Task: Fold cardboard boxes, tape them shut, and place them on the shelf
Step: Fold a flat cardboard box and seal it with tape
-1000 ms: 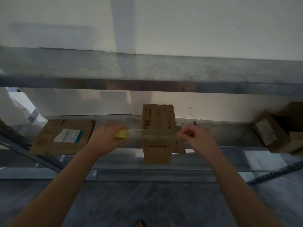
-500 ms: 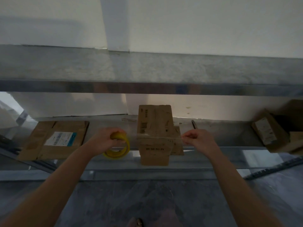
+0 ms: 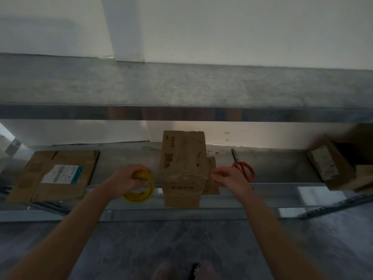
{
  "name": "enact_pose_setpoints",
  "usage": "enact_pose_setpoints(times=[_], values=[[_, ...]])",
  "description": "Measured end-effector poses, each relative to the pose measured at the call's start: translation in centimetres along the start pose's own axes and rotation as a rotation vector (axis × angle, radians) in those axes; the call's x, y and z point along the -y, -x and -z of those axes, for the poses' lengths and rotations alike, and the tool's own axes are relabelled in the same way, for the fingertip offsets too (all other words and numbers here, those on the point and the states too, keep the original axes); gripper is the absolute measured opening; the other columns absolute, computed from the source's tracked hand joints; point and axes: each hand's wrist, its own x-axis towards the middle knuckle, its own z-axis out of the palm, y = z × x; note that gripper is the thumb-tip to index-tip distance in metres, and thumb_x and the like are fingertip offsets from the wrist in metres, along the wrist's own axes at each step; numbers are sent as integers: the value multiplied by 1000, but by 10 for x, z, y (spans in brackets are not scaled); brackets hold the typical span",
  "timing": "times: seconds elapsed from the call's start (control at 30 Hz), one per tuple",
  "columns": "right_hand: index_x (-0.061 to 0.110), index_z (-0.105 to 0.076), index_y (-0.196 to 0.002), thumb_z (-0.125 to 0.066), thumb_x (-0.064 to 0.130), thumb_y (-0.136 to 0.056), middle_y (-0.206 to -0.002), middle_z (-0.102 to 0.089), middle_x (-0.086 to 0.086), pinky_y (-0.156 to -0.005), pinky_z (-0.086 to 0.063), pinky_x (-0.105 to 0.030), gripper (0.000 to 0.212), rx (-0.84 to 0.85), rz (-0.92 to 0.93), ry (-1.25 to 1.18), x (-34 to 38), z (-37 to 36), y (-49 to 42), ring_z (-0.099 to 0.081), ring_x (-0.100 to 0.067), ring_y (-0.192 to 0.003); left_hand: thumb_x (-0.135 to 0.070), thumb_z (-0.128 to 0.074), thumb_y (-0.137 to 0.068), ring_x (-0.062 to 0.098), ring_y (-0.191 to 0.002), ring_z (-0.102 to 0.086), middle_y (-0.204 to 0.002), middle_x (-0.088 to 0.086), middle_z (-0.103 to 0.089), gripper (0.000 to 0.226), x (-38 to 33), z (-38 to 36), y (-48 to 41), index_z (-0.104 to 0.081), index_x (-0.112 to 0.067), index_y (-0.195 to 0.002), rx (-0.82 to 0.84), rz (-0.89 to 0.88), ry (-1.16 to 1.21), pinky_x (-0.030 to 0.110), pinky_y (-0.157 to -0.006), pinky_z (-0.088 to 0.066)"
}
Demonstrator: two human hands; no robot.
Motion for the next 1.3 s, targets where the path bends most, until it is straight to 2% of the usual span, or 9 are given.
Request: enact_pose_setpoints(times=[0.23, 0.4, 0.53, 0.63, 0.77, 0.93, 1.0, 1.1, 1.3], values=[[20, -56, -88, -64, 2, -90, -94, -60, 0, -78, -53, -31, 20, -53, 2, -301, -14, -43, -2, -59, -18, -90, -23, -74, -82, 5, -95, -59, -105, -10, -64, 30, 4, -3, -3, -62, -35, -107, -7, 11, -78, 24, -81, -46], [31, -56, -96, -63, 9, -92, -104, -60, 8, -96, -53, -45, 24, -169, 57, -267, -11, -57, 4, -60, -17, -102, -23, -74, -82, 3, -92, -58, -103, -10, -63, 30, 8, 0, 3, -60, -38, -104, -44, 16, -103, 18, -73, -43], [39, -45, -132, -50, 38, -99, -141, -41, 8, -113, -34, -38, 34, -332, 435, 147, 11, -63, 19, -36, -12, -134, -23, -75, -81, 9, -95, -58, -106, -9, -61, 34, 15, 5, 4, -59, -39, -106, -50, 20, -132, 24, -74, -43], [51, -23, -146, -38, 65, -92, -160, -14, 9, -119, -22, -47, 58, -206, 324, 357, 22, -85, 13, -14, -19, -148, -25, -73, -82, 5, -92, -55, -106, -9, -58, 34, 17, 11, 7, -58, -37, -110, -44, -13, -144, 20, -70, -42], [64, -20, -141, -37, 83, -79, -157, -26, 7, -107, -42, -56, 67, -136, 220, 127, 7, -86, -2, -37, -23, -140, -36, -75, -80, 6, -99, -57, -110, -13, -59, 35, 24, 31, 11, -59, -41, -111, 14, -68, 31, 23, -76, -48], [51, -34, -143, -53, 45, -94, -146, -36, 15, -107, -46, -40, 53, -94, 223, -59, 12, -83, 2, -44, -13, -132, -62, -75, -63, 10, -101, -61, -108, -8, -64, 47, 38, 41, 11, -65, -42, -104, 136, -127, 251, 27, -85, -52], [48, -35, -145, -53, 46, -93, -147, -36, 15, -108, -45, -39, 55, -89, 228, -62, 13, -85, 3, -44, -12, -132, -57, -73, -72, 6, -96, -60, -104, -13, -64, 39, 44, 42, 8, -65, -39, -105, 136, -132, 95, 23, -81, -50], [43, -36, -147, -54, 46, -91, -149, -39, 11, -110, -43, -40, 58, -114, 226, -68, 8, -89, 5, -44, -11, -133, -79, -56, -66, -1, -90, -58, -100, -18, -64, 58, 58, 44, -1, -65, -37, -105, 53, -214, -242, 21, -79, -48], [47, -42, -139, -56, 33, -95, -137, -45, 21, -107, -46, -39, 48, -87, 177, -198, 15, -86, 3, -48, -11, -129, -68, -64, -58, -3, -98, -53, -106, -21, -55, 56, 55, 57, -11, -58, -38, -104, 116, -286, -86, 16, -81, -44]])
